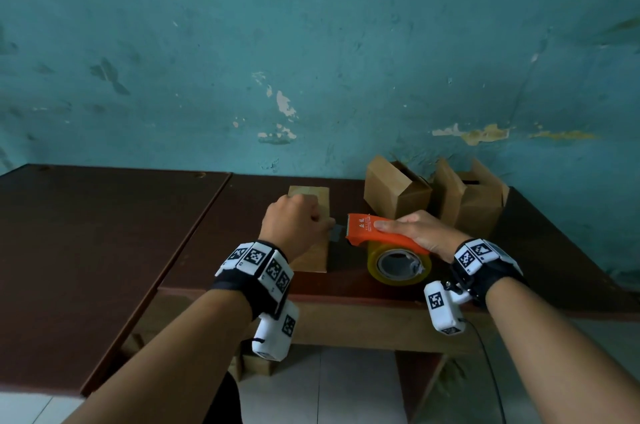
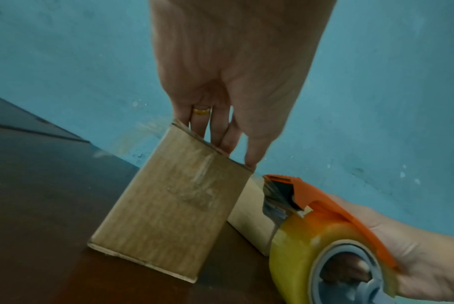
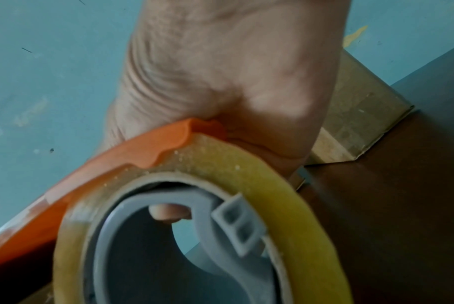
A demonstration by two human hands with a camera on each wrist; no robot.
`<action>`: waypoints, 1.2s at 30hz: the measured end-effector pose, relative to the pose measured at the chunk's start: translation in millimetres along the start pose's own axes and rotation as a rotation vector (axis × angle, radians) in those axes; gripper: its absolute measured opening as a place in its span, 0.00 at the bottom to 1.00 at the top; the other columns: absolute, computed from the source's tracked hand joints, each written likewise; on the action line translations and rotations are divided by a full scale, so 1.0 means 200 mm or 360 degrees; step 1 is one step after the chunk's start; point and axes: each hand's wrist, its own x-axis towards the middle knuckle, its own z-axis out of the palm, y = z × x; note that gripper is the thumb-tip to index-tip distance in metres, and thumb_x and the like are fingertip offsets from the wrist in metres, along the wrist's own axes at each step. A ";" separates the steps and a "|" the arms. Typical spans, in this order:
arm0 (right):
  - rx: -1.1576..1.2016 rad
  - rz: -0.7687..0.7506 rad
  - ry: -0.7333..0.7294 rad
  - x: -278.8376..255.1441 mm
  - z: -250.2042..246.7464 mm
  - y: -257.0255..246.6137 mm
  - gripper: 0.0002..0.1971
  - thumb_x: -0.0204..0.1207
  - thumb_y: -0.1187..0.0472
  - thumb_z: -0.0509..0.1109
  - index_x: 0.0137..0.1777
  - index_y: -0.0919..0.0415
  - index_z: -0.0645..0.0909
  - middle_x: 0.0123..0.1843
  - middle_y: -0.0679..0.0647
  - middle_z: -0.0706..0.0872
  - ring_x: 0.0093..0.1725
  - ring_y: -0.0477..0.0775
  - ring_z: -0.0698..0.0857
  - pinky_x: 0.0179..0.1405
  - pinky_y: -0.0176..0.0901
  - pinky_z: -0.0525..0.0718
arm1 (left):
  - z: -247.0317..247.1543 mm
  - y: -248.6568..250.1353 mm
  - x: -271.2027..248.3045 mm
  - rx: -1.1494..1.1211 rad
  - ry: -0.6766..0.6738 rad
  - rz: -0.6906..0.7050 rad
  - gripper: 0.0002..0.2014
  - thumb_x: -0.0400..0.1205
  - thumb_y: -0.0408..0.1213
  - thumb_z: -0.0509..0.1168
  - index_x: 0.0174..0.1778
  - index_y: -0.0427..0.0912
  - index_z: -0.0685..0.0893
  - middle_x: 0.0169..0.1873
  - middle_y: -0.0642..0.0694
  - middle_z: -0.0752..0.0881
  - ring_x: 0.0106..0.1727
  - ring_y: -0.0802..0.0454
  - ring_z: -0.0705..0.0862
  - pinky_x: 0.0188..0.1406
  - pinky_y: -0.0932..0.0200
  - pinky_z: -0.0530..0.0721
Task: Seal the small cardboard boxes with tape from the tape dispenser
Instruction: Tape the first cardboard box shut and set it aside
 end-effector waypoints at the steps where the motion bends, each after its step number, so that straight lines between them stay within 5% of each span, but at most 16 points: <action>1: -0.0005 0.0004 -0.0008 0.00 0.00 0.00 0.50 0.54 0.23 0.82 0.58 0.72 0.91 0.50 0.67 0.95 0.50 0.65 0.94 0.59 0.52 0.90 | 0.01 0.00 0.01 0.0002 0.0016 -0.0023 0.18 0.81 0.56 0.74 0.43 0.44 0.86 0.38 0.49 0.87 0.41 0.47 0.83 0.38 0.54 0.73; 7: 0.0013 -0.0009 -0.0017 -0.02 -0.01 0.00 0.41 0.63 0.29 0.80 0.57 0.69 0.91 0.50 0.66 0.95 0.49 0.64 0.94 0.55 0.49 0.91 | 0.05 -0.03 0.02 -0.0066 0.0051 -0.0059 0.20 0.78 0.60 0.76 0.40 0.46 0.84 0.34 0.50 0.85 0.37 0.48 0.82 0.32 0.55 0.71; 13: -0.0011 -0.0038 -0.0047 -0.02 -0.05 0.02 0.54 0.45 0.19 0.84 0.57 0.67 0.92 0.50 0.64 0.96 0.49 0.63 0.95 0.52 0.46 0.92 | 0.08 -0.04 -0.01 -0.0126 0.0054 -0.0140 0.19 0.79 0.63 0.73 0.44 0.51 0.83 0.40 0.51 0.85 0.41 0.47 0.83 0.35 0.55 0.77; 20: -0.0161 0.0000 -0.0098 -0.02 -0.11 0.02 0.54 0.45 0.18 0.84 0.57 0.66 0.92 0.49 0.63 0.96 0.54 0.69 0.95 0.58 0.52 0.90 | 0.07 -0.06 -0.01 -0.0192 0.0047 -0.0152 0.19 0.78 0.64 0.74 0.44 0.51 0.85 0.38 0.54 0.85 0.41 0.49 0.84 0.35 0.55 0.76; 27: -0.0472 0.0075 -0.0158 0.01 -0.06 -0.11 0.35 0.63 0.23 0.77 0.38 0.59 0.89 0.36 0.55 0.93 0.34 0.51 0.90 0.45 0.41 0.85 | 0.06 -0.07 0.02 -0.0192 0.0024 -0.0156 0.20 0.76 0.65 0.76 0.40 0.51 0.85 0.37 0.55 0.86 0.41 0.50 0.83 0.33 0.56 0.72; 32: -0.0642 0.0110 -0.0160 0.08 0.01 -0.16 0.34 0.61 0.19 0.76 0.27 0.52 0.84 0.28 0.51 0.87 0.30 0.49 0.85 0.43 0.44 0.80 | 0.05 -0.10 0.02 -0.0179 -0.0018 -0.0127 0.18 0.77 0.65 0.75 0.39 0.54 0.85 0.40 0.57 0.88 0.43 0.52 0.84 0.35 0.58 0.72; 36: -0.0747 0.0147 -0.0153 0.12 0.05 -0.18 0.36 0.61 0.16 0.74 0.29 0.52 0.85 0.29 0.51 0.88 0.31 0.50 0.86 0.45 0.46 0.81 | 0.06 -0.11 0.03 -0.0172 -0.0012 -0.0127 0.19 0.76 0.67 0.75 0.42 0.54 0.88 0.44 0.57 0.90 0.47 0.51 0.86 0.39 0.56 0.77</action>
